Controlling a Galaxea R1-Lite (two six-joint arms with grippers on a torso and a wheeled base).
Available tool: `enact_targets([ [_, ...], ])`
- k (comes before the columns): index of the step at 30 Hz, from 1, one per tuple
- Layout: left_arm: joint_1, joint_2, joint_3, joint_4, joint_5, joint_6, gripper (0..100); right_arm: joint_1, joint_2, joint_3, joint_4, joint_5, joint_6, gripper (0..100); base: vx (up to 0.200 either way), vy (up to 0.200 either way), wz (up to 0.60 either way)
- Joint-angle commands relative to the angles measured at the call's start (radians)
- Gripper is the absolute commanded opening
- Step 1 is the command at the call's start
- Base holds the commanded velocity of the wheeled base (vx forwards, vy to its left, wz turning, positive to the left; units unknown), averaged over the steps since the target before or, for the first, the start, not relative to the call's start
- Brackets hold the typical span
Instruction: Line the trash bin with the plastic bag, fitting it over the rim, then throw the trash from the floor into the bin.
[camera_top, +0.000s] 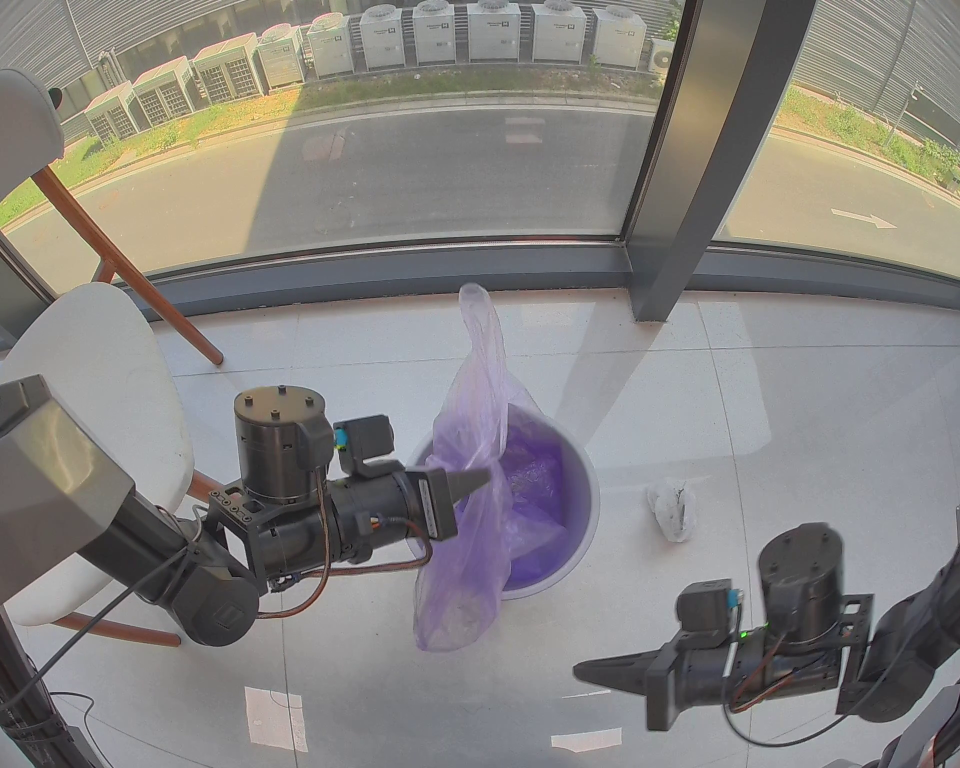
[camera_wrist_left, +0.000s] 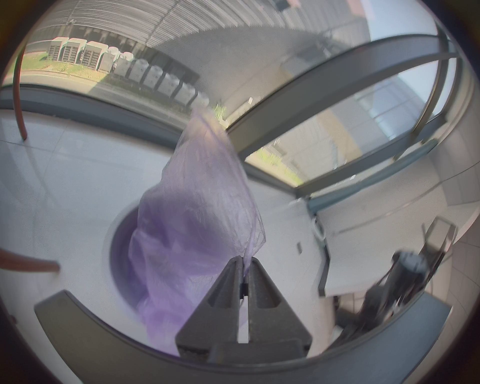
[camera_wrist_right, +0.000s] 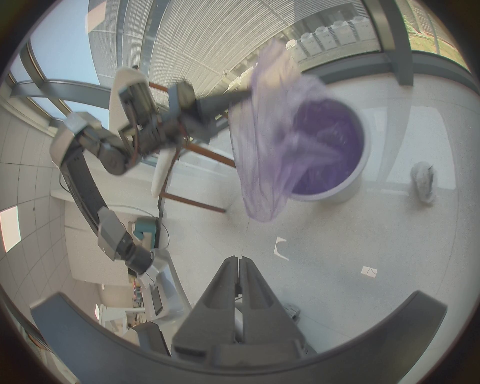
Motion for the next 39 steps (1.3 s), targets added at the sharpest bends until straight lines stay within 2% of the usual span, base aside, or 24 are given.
enact_targets([
  [1,-0.004,-0.081,0.006,0.199,0.002,0.159,0,-0.173,-0.253,0.028,0.049,0.030,0.004,0,0.000,0.000,0.00],
  [4,-0.004,-0.074,-0.021,0.253,0.002,0.270,0,-0.206,-0.238,-0.059,0.112,0.029,0.005,0,0.000,0.000,0.00],
  [6,-0.002,-0.072,-0.059,0.346,0.007,0.373,0,-0.233,-0.197,-0.161,0.192,0.027,0.004,0,0.000,0.000,0.00],
  [8,-0.007,-0.083,-0.092,0.438,0.012,0.403,0,-0.258,-0.148,-0.248,0.249,0.027,0.004,0,0.000,0.000,0.00],
  [9,-0.007,-0.083,-0.093,0.443,0.012,0.403,0,-0.258,-0.144,-0.253,0.252,0.027,0.004,100,0.000,0.000,0.00],
  [13,-0.038,-0.124,-0.121,0.509,0.015,0.397,0,-0.275,0.000,-0.420,0.260,0.007,0.007,100,0.000,0.000,0.00],
  [21,-0.056,-0.157,-0.063,0.503,0.016,0.397,0,-0.269,0.210,-0.613,0.260,-0.205,0.034,100,0.000,0.000,0.00],
  [32,-0.056,-0.175,-0.032,0.501,0.016,0.397,0,-0.288,0.270,-0.783,0.266,-0.212,0.048,100,0.000,0.000,0.00],
  [37,-0.056,-0.172,-0.033,0.501,0.018,0.397,0,-0.290,0.236,-0.770,0.269,-0.208,0.051,100,0.000,0.000,0.00],
  [39,-0.055,-0.167,-0.036,0.501,0.024,0.397,0,-0.292,0.187,-0.707,0.267,-0.206,0.050,100,0.000,0.000,0.00],
])
